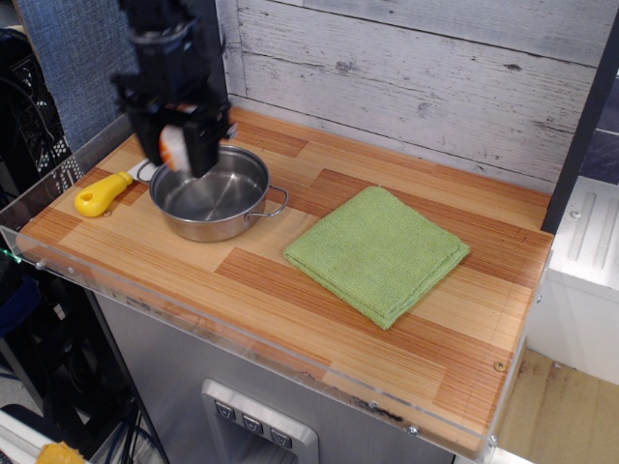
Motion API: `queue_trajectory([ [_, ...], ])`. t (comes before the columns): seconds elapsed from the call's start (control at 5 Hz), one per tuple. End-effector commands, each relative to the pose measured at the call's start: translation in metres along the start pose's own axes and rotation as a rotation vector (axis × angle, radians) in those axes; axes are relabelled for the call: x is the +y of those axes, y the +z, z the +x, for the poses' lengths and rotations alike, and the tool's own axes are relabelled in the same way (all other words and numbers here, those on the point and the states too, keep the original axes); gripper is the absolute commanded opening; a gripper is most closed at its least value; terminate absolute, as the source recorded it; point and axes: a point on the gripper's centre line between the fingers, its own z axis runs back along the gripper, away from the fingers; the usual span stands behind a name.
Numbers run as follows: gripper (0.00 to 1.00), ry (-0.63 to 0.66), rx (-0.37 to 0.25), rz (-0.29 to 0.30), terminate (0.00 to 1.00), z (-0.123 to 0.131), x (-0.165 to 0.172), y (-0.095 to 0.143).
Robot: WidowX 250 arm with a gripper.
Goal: Place the sushi into the steel pan.
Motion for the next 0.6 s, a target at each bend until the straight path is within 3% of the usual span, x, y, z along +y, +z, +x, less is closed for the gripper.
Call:
queue_trajectory([
  [0.0, 1.00, -0.036, -0.090, 0.023, 0.00, -0.012, -0.010, 0.040],
  [0.4, 1.00, -0.076, -0.139, 0.014, 0.00, -0.010, -0.021, 0.072],
])
